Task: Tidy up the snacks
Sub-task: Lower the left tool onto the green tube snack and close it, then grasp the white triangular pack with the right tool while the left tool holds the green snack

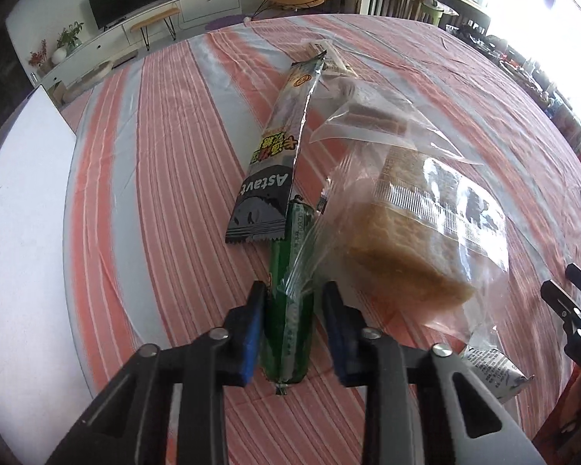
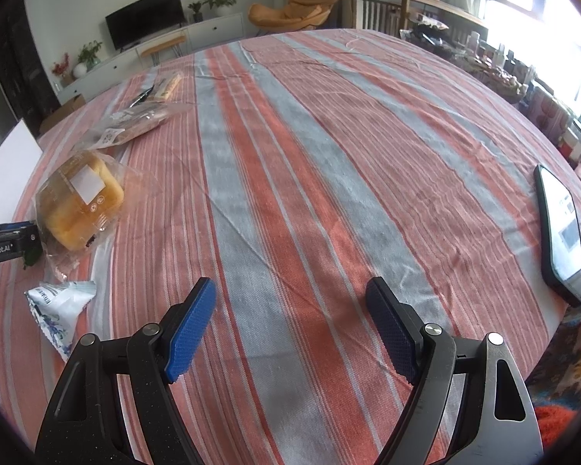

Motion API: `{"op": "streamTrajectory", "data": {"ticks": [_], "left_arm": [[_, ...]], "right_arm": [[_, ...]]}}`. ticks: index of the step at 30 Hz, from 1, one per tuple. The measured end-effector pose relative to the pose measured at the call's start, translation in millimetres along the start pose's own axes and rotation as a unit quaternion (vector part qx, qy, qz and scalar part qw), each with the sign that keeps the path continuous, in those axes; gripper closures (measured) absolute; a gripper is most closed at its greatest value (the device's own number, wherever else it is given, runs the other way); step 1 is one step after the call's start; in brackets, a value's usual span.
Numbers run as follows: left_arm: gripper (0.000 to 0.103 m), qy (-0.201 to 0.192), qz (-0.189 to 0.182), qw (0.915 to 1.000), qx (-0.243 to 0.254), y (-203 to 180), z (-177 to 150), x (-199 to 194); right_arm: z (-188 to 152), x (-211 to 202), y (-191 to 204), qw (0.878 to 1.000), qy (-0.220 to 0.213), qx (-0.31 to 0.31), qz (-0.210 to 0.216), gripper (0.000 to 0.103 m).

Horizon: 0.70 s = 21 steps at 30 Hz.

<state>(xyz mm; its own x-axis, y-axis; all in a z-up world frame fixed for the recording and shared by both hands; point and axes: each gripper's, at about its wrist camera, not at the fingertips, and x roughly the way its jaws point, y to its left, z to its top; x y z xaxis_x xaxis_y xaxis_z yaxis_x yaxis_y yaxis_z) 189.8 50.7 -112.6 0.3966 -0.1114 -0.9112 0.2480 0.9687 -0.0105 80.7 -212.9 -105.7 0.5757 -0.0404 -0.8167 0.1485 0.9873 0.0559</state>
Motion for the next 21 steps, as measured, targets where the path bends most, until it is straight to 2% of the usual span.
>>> {"op": "streamTrajectory", "data": {"ticks": [8,14,21], "left_arm": [[0.080,0.007,-0.017,0.9975,-0.068,9.5,-41.1,-23.2],[0.080,-0.005,-0.035,0.9958,-0.085,8.7,-66.0,-46.6],[0.080,-0.014,-0.045,0.9946,-0.092,6.5,-72.1,-58.8]], "right_arm": [[0.2,0.5,-0.1,1.000,0.000,0.003,0.003,0.020],[0.9,0.0,-0.8,1.000,0.000,0.003,0.002,0.020],[0.1,-0.9,-2.1,1.000,-0.001,0.008,0.008,0.020]]}}
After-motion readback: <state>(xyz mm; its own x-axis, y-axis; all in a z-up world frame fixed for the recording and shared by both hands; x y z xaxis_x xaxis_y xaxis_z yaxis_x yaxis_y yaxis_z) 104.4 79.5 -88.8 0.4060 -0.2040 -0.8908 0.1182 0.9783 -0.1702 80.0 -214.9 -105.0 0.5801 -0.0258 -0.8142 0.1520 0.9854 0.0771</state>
